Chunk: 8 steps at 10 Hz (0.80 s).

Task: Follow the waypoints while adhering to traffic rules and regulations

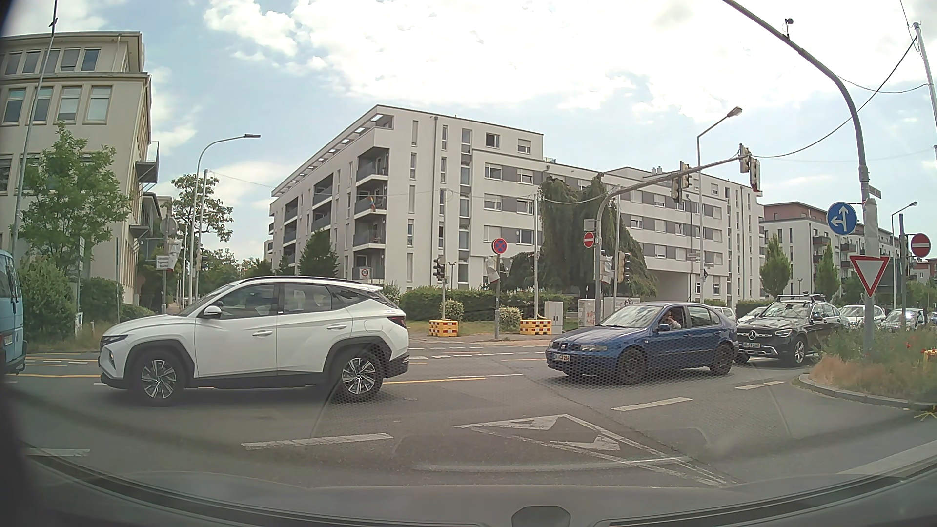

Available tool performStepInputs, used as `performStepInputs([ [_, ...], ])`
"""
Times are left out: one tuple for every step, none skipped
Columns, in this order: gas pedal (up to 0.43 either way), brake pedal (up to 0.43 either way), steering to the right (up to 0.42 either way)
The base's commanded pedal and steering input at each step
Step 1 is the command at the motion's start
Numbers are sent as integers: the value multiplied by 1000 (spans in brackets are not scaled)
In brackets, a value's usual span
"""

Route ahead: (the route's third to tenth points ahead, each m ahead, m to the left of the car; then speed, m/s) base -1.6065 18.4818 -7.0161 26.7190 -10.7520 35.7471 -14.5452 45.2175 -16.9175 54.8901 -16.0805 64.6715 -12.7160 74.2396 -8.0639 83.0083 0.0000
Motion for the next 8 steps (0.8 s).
performStepInputs([
  [0, 335, -881],
  [0, 335, -881],
  [0, 335, -881],
  [0, 335, -881],
  [0, 335, -881],
  [0, 335, -882],
  [0, 335, -882],
  [0, 335, -881],
])
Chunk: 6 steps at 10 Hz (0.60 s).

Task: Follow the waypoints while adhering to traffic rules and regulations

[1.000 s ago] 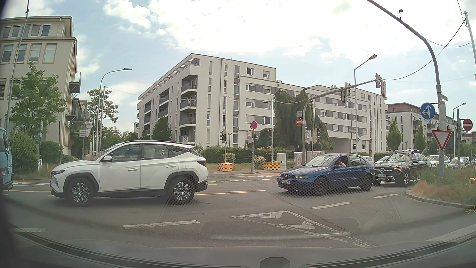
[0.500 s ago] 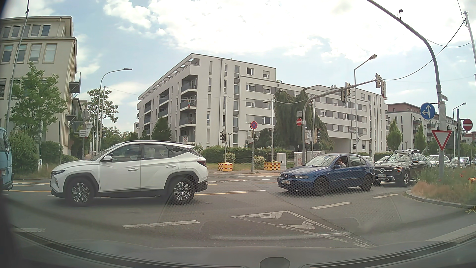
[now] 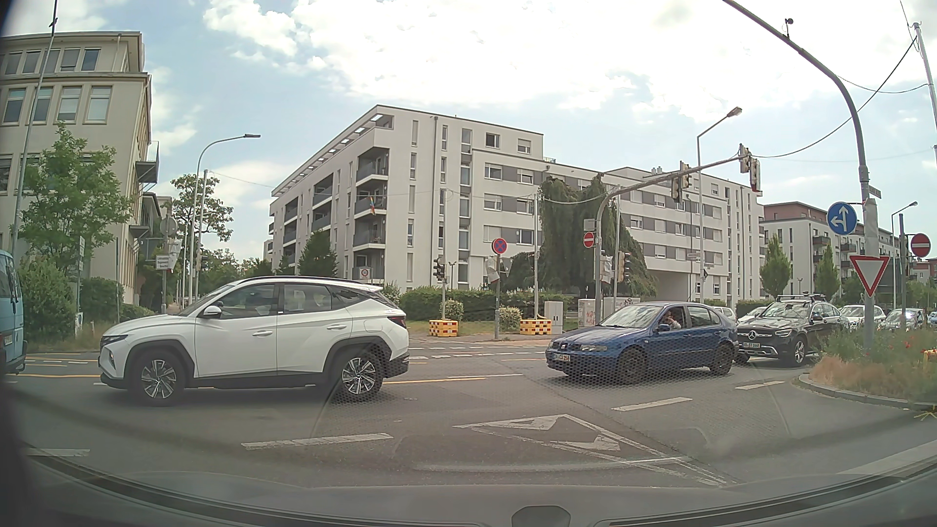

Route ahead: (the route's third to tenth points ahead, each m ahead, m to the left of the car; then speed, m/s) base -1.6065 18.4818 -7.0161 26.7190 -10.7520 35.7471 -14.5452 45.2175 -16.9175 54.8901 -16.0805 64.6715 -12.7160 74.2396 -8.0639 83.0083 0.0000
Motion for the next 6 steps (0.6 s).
performStepInputs([
  [0, 335, -882],
  [0, 335, -881],
  [0, 335, -881],
  [0, 335, -881],
  [0, 335, -881],
  [0, 335, -882],
])
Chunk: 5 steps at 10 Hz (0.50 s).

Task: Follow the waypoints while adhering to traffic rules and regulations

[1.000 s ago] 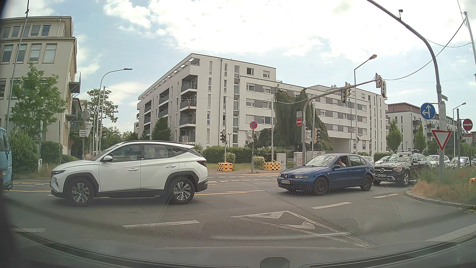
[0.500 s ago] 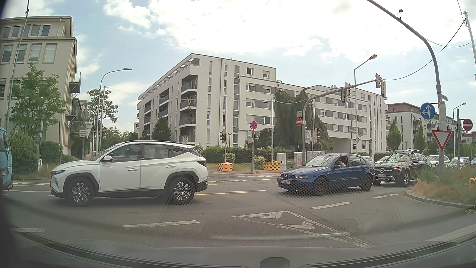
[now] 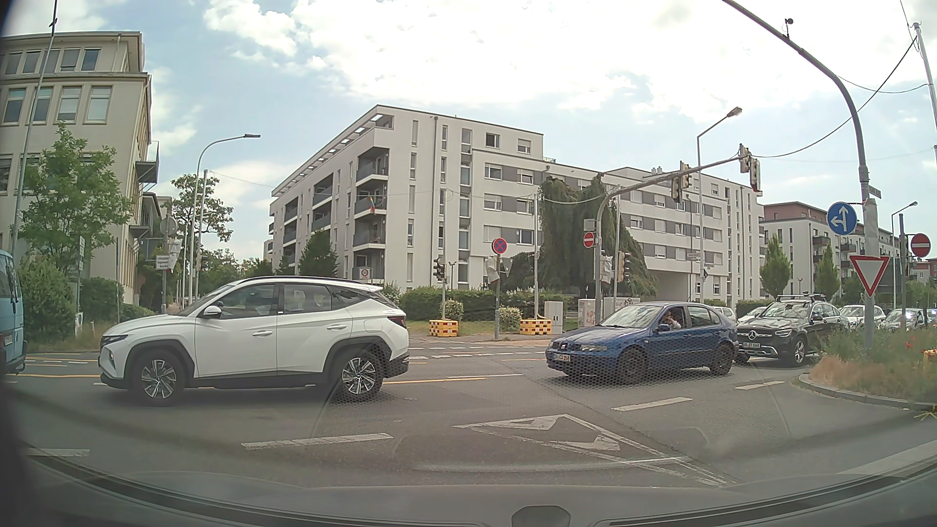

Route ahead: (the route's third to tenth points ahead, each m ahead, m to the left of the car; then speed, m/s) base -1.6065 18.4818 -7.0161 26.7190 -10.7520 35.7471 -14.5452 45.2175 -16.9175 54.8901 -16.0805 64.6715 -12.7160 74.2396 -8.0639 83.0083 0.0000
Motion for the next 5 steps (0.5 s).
performStepInputs([
  [0, 335, -881],
  [0, 335, -881],
  [0, 335, -882],
  [0, 335, -881],
  [0, 335, -881],
])
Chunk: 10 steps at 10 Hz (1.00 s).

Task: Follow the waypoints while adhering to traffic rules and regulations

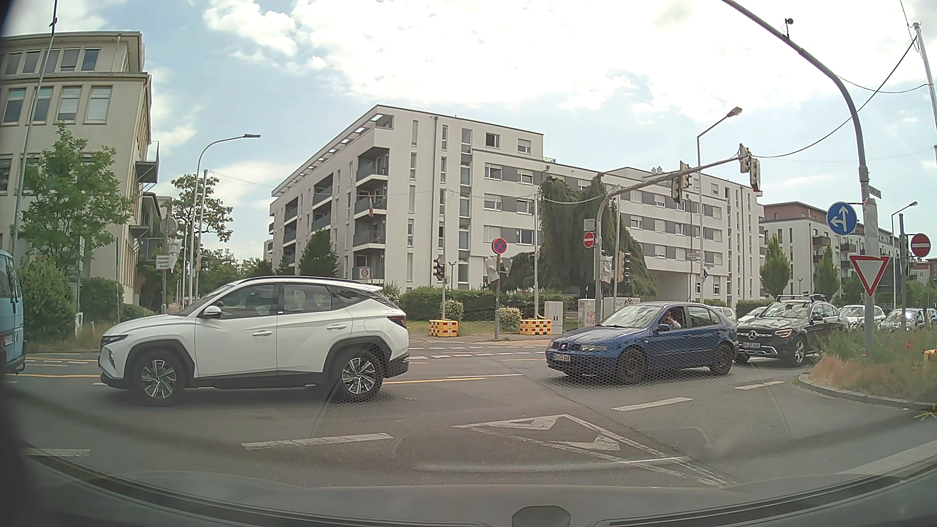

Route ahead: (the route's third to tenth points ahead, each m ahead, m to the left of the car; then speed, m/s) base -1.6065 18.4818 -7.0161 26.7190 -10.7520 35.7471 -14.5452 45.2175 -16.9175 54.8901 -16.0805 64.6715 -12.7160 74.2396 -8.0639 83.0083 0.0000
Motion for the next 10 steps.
performStepInputs([
  [0, 335, -881],
  [0, 335, -881],
  [0, 335, -882],
  [0, 335, -881],
  [0, 335, -882],
  [0, 335, -881],
  [0, 335, -882],
  [0, 335, -881],
  [0, 335, -881],
  [0, 335, -881],
])
